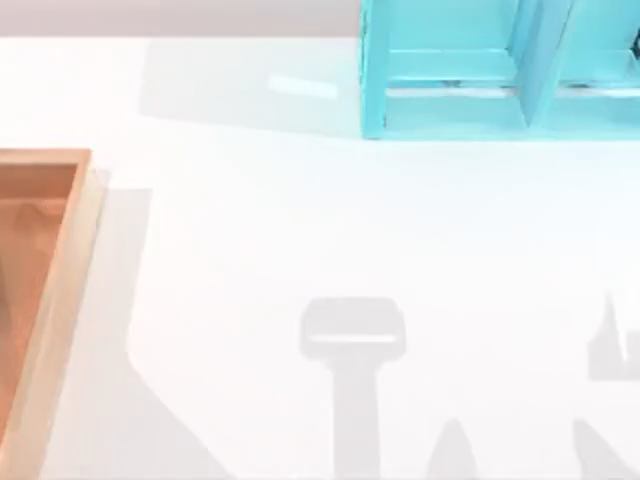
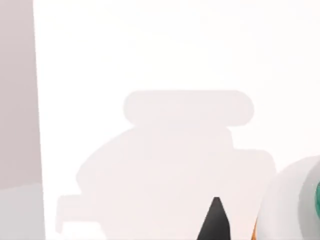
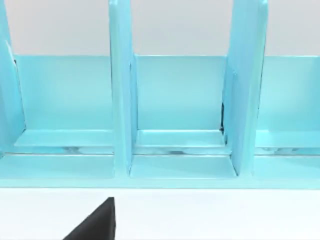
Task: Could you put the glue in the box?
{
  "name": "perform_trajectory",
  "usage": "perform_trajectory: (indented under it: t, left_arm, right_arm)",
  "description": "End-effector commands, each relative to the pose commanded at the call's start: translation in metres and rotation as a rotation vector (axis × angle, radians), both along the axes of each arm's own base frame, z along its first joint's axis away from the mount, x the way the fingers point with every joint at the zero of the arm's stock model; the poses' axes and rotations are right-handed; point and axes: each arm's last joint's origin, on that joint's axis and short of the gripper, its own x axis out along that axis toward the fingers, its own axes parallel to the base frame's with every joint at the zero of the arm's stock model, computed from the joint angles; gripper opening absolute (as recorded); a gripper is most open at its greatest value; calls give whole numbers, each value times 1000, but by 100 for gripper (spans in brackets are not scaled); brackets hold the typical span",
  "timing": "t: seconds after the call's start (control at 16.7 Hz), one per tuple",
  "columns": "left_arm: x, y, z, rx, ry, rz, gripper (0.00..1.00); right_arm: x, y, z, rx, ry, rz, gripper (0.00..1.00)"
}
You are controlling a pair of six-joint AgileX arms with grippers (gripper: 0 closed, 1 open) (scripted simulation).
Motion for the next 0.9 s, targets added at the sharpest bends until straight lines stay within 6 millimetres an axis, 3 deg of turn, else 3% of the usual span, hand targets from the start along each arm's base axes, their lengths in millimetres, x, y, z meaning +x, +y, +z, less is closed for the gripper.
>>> perform_trajectory:
  t: [0.18, 0.36, 0.6, 0.9]
  left_arm:
    - [-67, 44, 3, -19, 33, -147, 0]
    - [-126, 58, -2, -72, -4, -302, 0]
    - [-178, 44, -22, -175, -118, -461, 0]
    - [-207, 17, -37, -231, -300, -563, 0]
  right_arm:
    - [0, 0, 0, 0, 0, 0, 100]
    - [0, 0, 0, 0, 0, 0, 100]
    - [0, 0, 0, 0, 0, 0, 100]
    - [0, 0, 0, 0, 0, 0, 100]
